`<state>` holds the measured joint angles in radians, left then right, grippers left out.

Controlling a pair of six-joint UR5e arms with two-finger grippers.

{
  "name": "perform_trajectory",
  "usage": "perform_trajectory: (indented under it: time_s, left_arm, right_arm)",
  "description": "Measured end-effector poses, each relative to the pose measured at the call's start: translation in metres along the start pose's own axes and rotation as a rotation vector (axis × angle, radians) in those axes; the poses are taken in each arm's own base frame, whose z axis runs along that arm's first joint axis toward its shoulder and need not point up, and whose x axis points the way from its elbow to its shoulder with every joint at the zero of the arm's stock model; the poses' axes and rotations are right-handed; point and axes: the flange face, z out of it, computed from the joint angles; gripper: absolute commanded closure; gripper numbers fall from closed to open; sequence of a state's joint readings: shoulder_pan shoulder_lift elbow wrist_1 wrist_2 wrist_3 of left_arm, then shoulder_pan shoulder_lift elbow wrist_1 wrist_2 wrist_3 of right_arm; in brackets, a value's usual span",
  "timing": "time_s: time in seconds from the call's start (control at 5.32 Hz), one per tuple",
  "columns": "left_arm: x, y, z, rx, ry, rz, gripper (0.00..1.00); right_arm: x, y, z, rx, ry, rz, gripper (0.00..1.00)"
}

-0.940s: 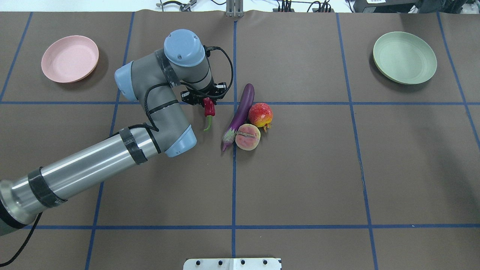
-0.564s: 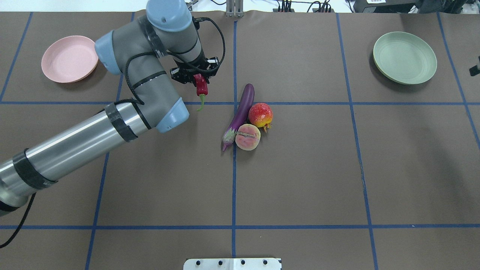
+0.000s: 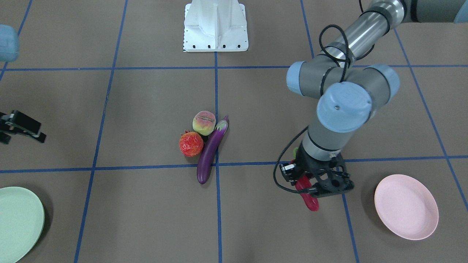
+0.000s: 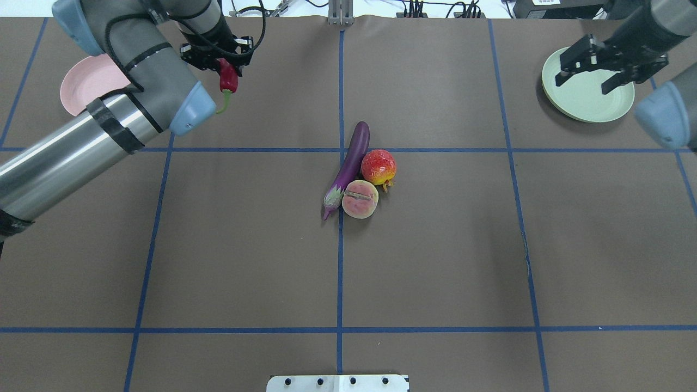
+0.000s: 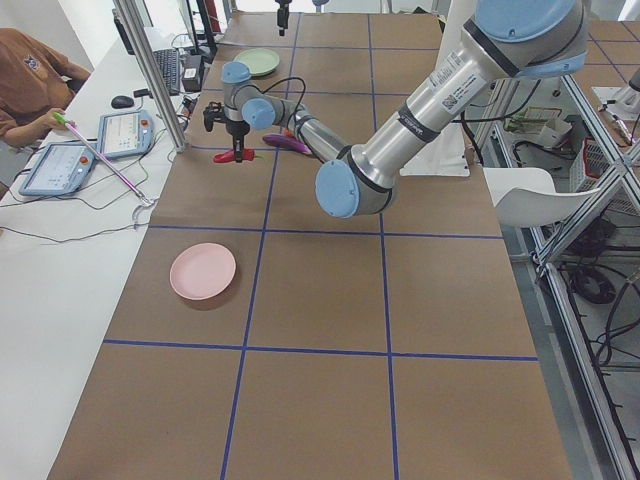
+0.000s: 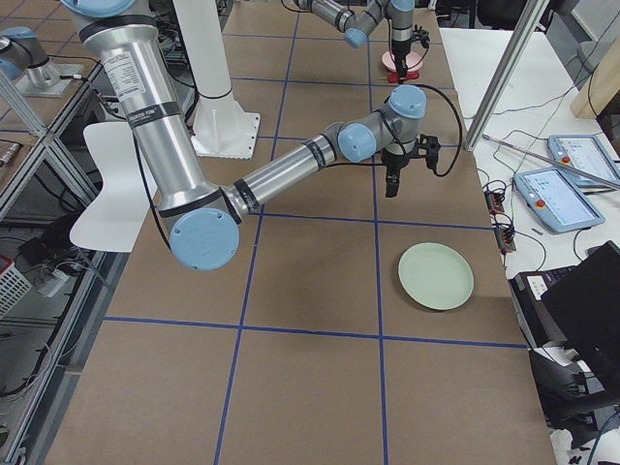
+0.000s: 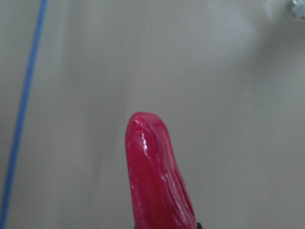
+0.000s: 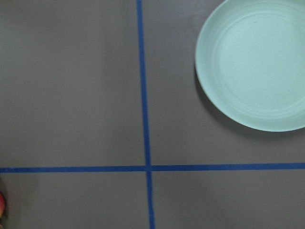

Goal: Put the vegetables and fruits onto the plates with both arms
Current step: 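Carry the chili toward the pink plate while the right arm reaches toward the fruit, then lower the chili onto the pink plate while the right gripper grasps the pomegranate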

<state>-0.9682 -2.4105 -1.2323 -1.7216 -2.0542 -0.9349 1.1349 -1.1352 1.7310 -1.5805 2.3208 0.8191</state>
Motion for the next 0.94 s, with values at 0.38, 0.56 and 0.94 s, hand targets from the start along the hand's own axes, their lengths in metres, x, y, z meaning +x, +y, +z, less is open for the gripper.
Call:
perform_trajectory:
  time_s: [0.38,0.56,0.94]
  left_arm:
    - [-0.106,-0.065,0.018,-0.021,-0.113,0.099,1.00]
    - [-0.155,-0.087,0.026,-0.041,-0.160,0.129,1.00]
    - [-0.223,-0.105,0.064,-0.032,-0.255,0.159,1.00]
  right_arm:
    - [-0.140,0.008,0.048,0.022,0.028,0.121,0.01]
    - [-0.191,0.013,0.070,0.020,0.040,0.159,0.01]
    - [-0.253,0.025,0.104,0.019,0.073,0.185,0.01]
